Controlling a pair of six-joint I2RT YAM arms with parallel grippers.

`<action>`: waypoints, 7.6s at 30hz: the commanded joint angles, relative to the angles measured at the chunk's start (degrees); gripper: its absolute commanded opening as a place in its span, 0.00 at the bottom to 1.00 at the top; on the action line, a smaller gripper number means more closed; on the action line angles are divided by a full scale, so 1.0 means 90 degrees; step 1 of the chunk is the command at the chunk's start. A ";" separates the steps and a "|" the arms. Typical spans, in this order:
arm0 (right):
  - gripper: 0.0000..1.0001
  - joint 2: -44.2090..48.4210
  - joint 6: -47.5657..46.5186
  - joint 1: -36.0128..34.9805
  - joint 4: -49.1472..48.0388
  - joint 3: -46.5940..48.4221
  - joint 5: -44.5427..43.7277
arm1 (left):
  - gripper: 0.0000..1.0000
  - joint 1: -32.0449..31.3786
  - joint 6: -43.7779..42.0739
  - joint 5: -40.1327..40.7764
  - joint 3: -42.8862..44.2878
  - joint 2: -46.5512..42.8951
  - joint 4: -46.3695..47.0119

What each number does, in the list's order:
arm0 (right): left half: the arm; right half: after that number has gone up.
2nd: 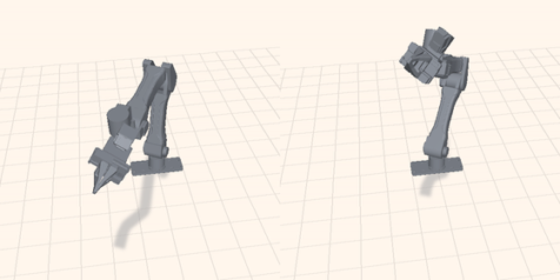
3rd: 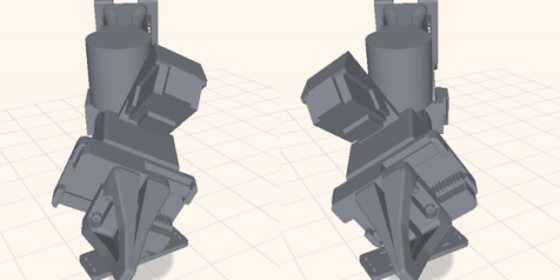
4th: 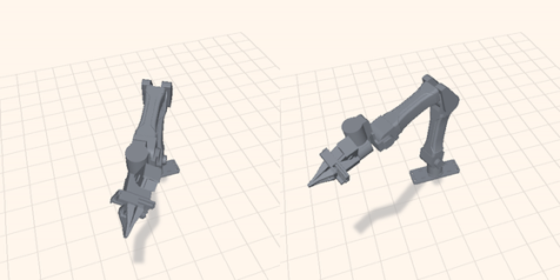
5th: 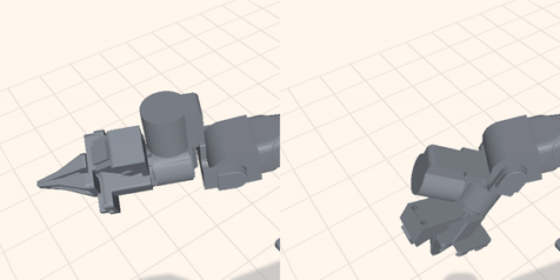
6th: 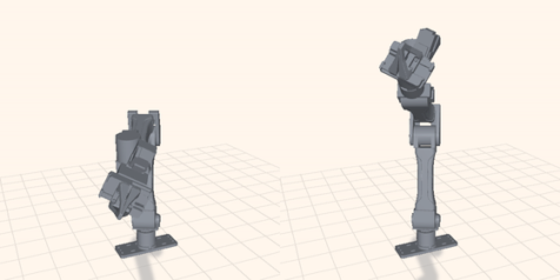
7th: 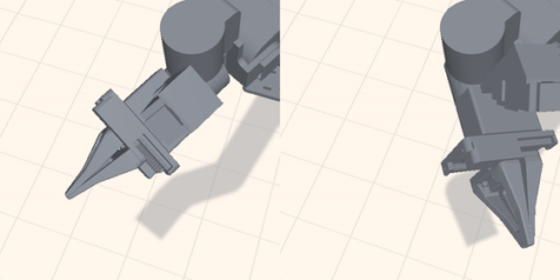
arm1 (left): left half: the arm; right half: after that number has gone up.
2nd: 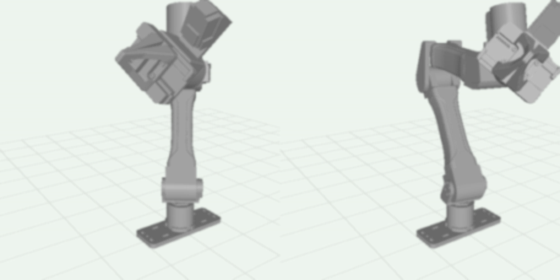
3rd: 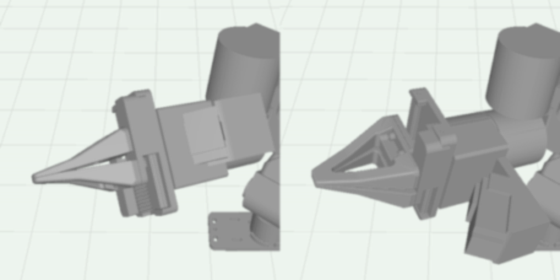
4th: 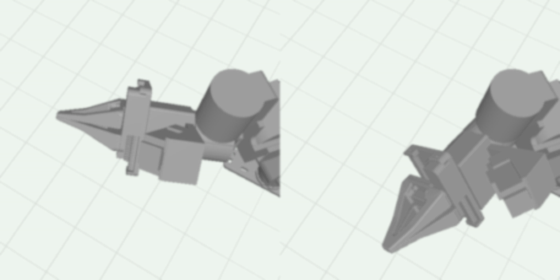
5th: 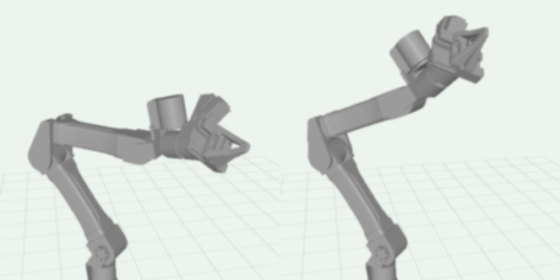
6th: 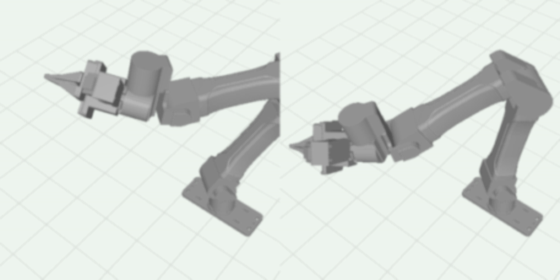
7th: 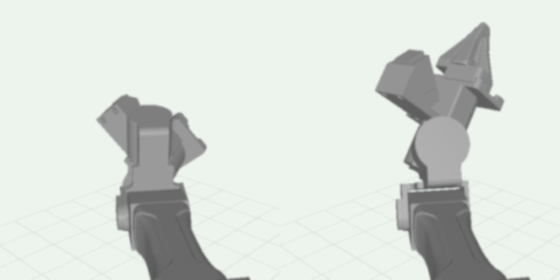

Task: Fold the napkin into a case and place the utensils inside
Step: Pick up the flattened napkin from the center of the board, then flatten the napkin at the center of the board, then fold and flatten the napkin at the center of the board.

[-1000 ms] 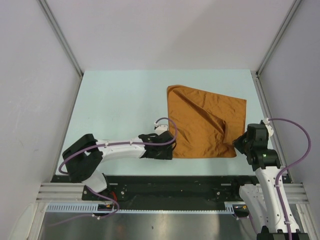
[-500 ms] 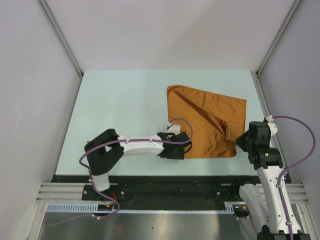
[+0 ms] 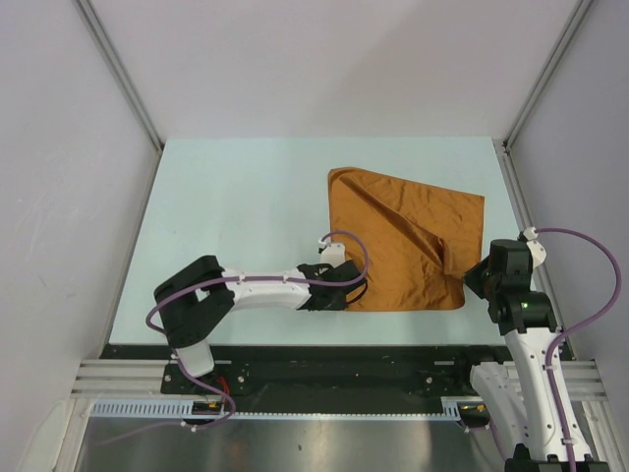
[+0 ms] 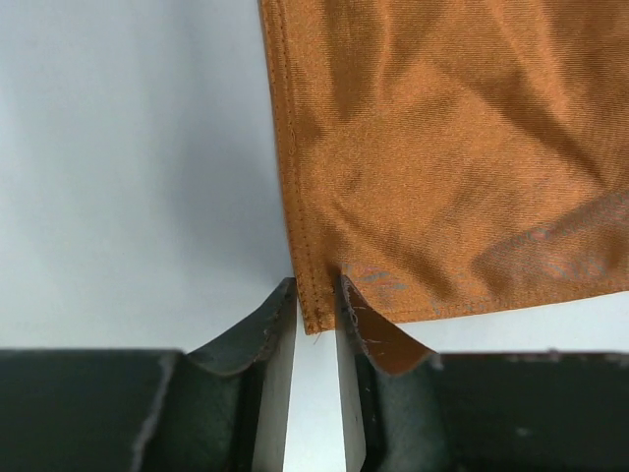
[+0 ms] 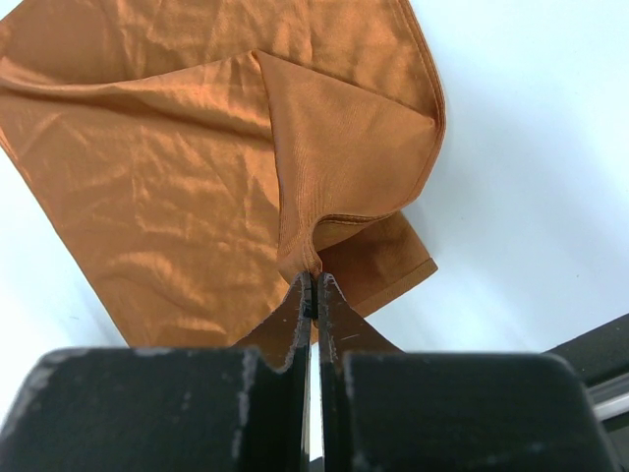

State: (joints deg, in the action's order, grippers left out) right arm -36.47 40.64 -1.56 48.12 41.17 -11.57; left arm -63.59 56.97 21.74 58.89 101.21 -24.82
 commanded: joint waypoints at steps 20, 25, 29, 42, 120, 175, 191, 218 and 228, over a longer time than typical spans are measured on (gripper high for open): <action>0.00 -0.0079 -0.0033 -0.0051 -0.0327 0.0055 0.0163 | 0.58 -0.0834 -0.0666 0.0407 0.0068 0.0903 -0.1227; 0.00 -0.0001 -0.0111 -0.0032 -0.0259 0.0152 0.0114 | 0.57 -0.0913 -0.1017 -0.0255 -0.0244 0.0913 -0.0555; 0.00 0.0048 -0.0102 -0.0041 -0.0239 0.0152 0.0085 | 0.43 -0.0893 -0.1310 -0.0452 -0.0362 0.0923 -0.0163; 0.00 -0.0196 -0.0412 -0.0041 -0.0678 -0.0100 0.0445 | 0.00 -0.0211 -0.1252 0.0337 -0.0489 0.0250 -0.0787; 0.00 -0.6741 -0.1772 0.1482 -0.2749 0.3361 0.2283 | 0.00 0.4586 -0.3040 -0.2893 0.5383 0.2341 0.0406; 0.03 -0.3301 0.0025 0.1336 -0.1704 -0.1156 0.0563 | 0.00 0.3941 -0.2736 -0.2083 -0.0098 -0.0298 0.0179; 0.22 -0.3078 -0.0131 0.1326 -0.1617 -0.1069 0.0612 | 0.00 0.3931 -0.2668 -0.1937 -0.0244 -0.0404 0.0150; 0.19 -0.2852 -0.0297 0.1160 -0.1714 -0.0922 0.0378 | 0.00 0.3677 -0.2414 -0.2151 -0.1016 -0.1265 0.0306; 0.30 -0.2950 -0.0531 0.1053 -0.1763 -0.0630 0.0261 | 0.12 0.3687 -0.2414 -0.2123 -0.1153 -0.1431 0.0327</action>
State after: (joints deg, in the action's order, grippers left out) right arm -63.22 37.23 8.29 33.39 31.88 -6.74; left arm -30.26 34.59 1.93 48.64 90.96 -21.50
